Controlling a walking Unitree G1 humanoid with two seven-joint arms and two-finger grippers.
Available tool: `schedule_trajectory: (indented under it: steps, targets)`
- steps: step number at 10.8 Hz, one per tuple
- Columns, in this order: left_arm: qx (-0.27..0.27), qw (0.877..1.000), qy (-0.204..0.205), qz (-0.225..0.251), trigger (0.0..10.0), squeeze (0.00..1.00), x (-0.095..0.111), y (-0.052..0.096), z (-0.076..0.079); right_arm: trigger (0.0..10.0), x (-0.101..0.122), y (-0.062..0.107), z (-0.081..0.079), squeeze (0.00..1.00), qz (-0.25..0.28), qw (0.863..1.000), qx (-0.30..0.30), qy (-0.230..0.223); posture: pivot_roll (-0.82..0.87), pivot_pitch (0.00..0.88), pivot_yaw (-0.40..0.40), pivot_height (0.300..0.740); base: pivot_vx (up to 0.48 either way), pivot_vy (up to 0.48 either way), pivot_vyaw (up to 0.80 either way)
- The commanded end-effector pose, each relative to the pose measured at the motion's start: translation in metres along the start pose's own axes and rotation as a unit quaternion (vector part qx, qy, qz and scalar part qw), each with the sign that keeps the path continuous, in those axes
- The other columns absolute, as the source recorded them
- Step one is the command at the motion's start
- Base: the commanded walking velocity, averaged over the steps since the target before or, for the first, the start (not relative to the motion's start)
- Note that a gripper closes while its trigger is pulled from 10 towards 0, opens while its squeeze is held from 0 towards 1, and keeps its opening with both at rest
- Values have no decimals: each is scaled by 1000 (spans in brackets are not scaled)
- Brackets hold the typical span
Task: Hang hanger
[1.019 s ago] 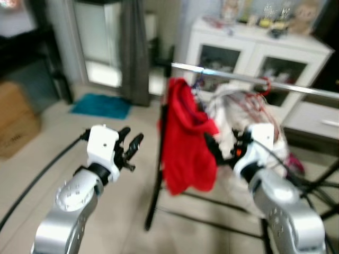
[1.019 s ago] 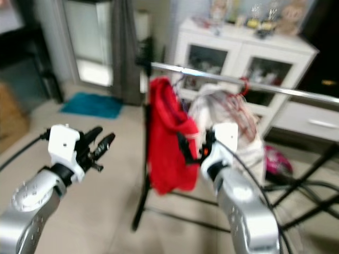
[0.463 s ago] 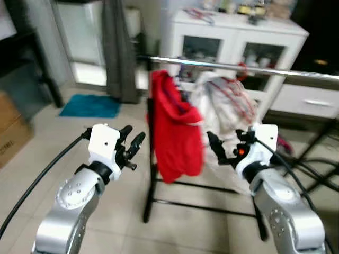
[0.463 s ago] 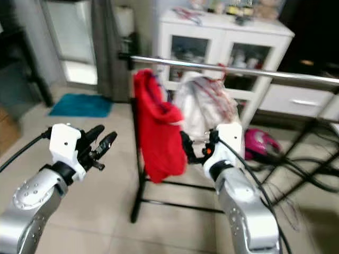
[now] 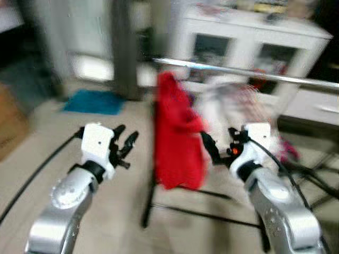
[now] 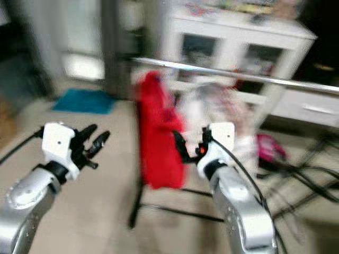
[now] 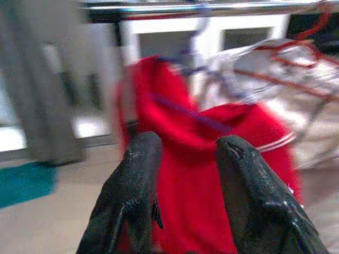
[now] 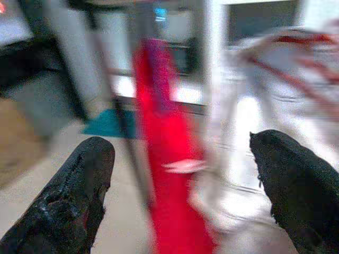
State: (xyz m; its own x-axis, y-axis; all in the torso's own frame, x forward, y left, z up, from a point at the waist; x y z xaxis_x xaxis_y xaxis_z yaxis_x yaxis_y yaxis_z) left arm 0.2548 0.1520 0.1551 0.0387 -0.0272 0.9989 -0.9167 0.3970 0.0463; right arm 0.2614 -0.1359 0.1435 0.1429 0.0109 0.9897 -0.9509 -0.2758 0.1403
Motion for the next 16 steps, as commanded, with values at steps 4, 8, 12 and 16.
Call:
schedule_trajectory:
  steps: [4,8,12,16]
  targets:
    - [-10,1000,-6,-4,10000,0,0,1,3,10000,5,-2,1,0,7,1000,0,26,37,0,-48,740,300,0,333]
    - [-19,1000,-10,-6,10000,0,1,1,4,10000,16,-6,10,0,24,999,-21,10,40,0,-48,740,292,0,200]
    - [-66,997,-20,-20,10000,0,2,-1,6,10000,20,-9,38,0,-23,997,-66,14,29,0,-50,740,276,0,0]
    - [-240,969,-14,-56,10000,0,3,8,30,10000,32,-26,43,0,-37,999,-19,-22,23,0,-49,740,0,0,0]
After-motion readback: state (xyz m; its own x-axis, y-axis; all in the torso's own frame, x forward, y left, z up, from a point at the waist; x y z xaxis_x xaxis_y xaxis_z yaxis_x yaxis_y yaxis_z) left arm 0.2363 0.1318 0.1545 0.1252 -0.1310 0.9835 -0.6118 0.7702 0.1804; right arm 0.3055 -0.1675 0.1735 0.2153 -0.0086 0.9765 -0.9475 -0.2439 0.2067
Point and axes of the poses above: a point about 5 cm out from each wrist's last joint towards the gripper, its own y axis pointing back from the gripper into the wrist, its own x axis along the axis of the wrist's last joint, z = x × y, the point moved 1 cm from there along -y, pointing out of the wrist towards the gripper, and after that the axes turned 4 degrees about y, right-handed, at the moved point
